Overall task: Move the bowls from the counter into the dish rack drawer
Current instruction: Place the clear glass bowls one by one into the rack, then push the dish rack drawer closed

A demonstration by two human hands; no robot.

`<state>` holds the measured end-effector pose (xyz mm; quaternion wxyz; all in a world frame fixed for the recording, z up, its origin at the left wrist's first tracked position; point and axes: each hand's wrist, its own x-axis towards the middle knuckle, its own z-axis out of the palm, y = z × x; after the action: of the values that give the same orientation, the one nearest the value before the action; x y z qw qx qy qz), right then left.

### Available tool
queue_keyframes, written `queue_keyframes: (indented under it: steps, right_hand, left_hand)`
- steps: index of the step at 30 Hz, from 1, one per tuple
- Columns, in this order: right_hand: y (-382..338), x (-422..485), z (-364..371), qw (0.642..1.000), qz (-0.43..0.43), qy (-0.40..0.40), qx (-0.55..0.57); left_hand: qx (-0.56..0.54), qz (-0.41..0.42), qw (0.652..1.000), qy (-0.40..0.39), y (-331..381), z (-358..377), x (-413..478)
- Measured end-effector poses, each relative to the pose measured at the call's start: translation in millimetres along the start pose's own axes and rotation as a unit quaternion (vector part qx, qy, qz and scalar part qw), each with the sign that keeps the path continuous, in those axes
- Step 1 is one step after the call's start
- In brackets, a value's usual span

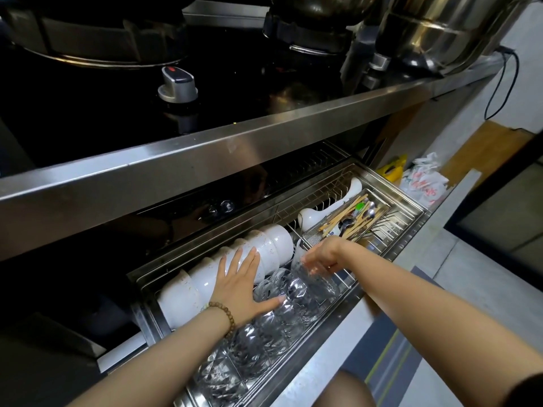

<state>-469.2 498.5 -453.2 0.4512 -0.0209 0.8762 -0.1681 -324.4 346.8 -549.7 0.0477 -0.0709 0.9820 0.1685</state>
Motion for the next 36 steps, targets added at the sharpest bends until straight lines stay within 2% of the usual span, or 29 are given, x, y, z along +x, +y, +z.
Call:
queue_keyframes:
  steps: [4, 9, 12, 16, 19, 22, 25, 30, 36]
  right_hand:
    - [5.4, -5.5, -1.1, 0.988, -0.09, 0.078, 0.101]
    - [13.5, -42.0, -7.3, 0.965, -0.208, 0.062, 0.146]
    - [21.6, -75.5, -4.1, 0.937, -0.27, 0.079, 0.207]
    - [34.2, -118.9, 18.3, 0.883, -0.364, 0.184, 0.233]
    - [44.4, -141.3, 43.8, 0.845, -0.409, 0.275, 0.209]
    - [52.6, -150.9, 71.1, 0.821, -0.41, 0.342, 0.204]
    - [55.9, -154.2, 98.5, 0.815, -0.37, 0.383, 0.228]
    - [55.3, -154.8, 144.2, 0.81, -0.319, 0.392, 0.299]
    - [41.5, -153.7, 168.8, 0.805, -0.285, 0.363, 0.372]
  left_hand:
    - [-0.007, 0.002, 1.0, -0.013, 0.8, -4.9, -0.2]
    - [-0.031, 0.014, 0.999, -0.023, 6.6, -22.6, -12.0]
    - [-0.066, 0.032, 0.997, -0.011, 14.6, -46.7, -26.9]
    - [-0.08, 0.087, 0.991, 0.068, 27.8, -89.5, -53.4]
    - [-0.038, 0.137, 0.983, 0.119, 40.1, -123.9, -74.7]
    - [0.048, 0.177, 0.97, 0.161, 49.9, -157.3, -93.5]
    - [0.124, 0.182, 0.954, 0.206, 53.6, -187.9, -110.2]
    - [0.217, 0.152, 0.931, 0.252, 42.8, -236.3, -134.5]
    - [0.255, 0.075, 0.923, 0.277, 14.2, -271.9, -149.7]
